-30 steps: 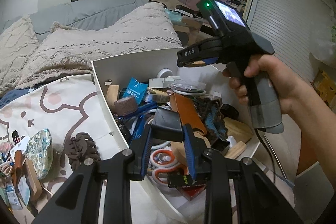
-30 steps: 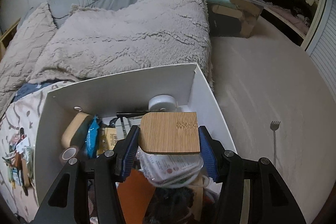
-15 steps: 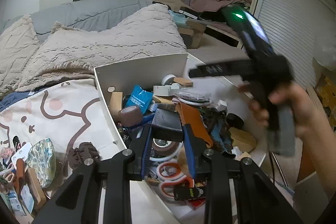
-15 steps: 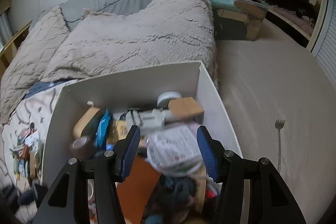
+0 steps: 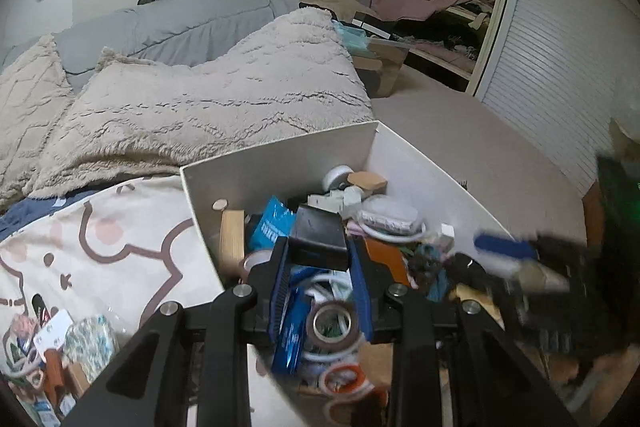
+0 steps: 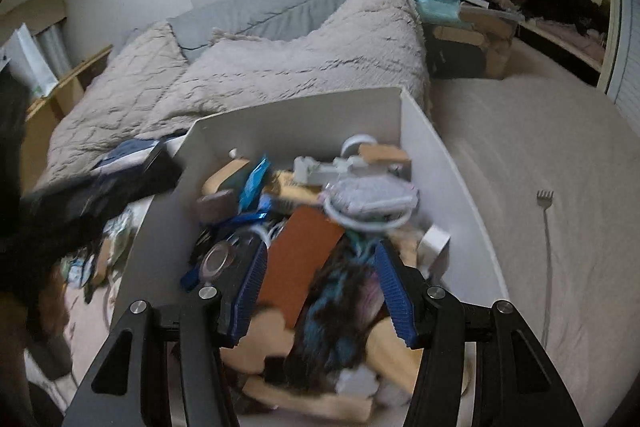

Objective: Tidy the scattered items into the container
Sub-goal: 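Lower both tools into the white box and open them to release cube and coaster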

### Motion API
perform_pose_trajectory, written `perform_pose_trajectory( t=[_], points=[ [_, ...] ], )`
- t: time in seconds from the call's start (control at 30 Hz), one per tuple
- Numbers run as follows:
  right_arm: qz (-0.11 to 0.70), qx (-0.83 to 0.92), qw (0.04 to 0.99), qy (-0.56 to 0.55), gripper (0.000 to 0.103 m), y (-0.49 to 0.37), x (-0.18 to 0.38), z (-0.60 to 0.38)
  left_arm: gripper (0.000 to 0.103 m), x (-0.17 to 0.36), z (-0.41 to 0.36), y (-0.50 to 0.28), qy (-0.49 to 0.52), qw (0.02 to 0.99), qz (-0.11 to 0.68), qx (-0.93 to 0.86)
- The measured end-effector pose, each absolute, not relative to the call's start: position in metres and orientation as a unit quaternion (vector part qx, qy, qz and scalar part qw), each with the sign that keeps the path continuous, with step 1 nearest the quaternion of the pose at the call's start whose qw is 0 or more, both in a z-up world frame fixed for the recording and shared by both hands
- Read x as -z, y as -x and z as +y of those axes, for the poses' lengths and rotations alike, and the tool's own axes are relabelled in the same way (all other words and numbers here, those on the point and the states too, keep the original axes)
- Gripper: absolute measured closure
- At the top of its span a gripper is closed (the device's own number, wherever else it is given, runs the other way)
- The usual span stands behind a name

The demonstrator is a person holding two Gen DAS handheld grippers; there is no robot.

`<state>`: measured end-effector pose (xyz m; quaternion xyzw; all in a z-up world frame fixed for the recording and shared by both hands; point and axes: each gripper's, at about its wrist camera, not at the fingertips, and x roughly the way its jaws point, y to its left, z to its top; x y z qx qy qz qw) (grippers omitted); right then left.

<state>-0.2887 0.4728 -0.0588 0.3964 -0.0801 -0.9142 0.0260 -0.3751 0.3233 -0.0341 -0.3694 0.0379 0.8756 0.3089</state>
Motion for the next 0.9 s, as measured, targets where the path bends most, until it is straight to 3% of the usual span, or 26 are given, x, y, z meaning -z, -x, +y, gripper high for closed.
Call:
perform_pose_trajectory(
  t=[0.7,0.73,0.83,0.9],
  points=[
    [-0.080,0.917,0.048,-0.387,0.047,0.262,0.068,0.461,0.074,0.053,0.358,0.440,0.417,0.262,0.055,-0.868],
    [-0.080,0.917,0.047,-0.388,0.047,0.262,0.068,0.460,0.072,0.054,0.358,0.440,0.417,0.261,0.059,-0.869],
    [-0.080,0.917,0.048,-0.388,0.047,0.262,0.069,0.460,0.041,0.055,0.357,0.439,0.412,0.258,0.061,-0.872],
    [-0.079,0.917,0.044,-0.388,0.047,0.262,0.069,0.460,0.040,0.055,0.354,0.435,0.410,0.261,0.059,-0.872]
  ],
)
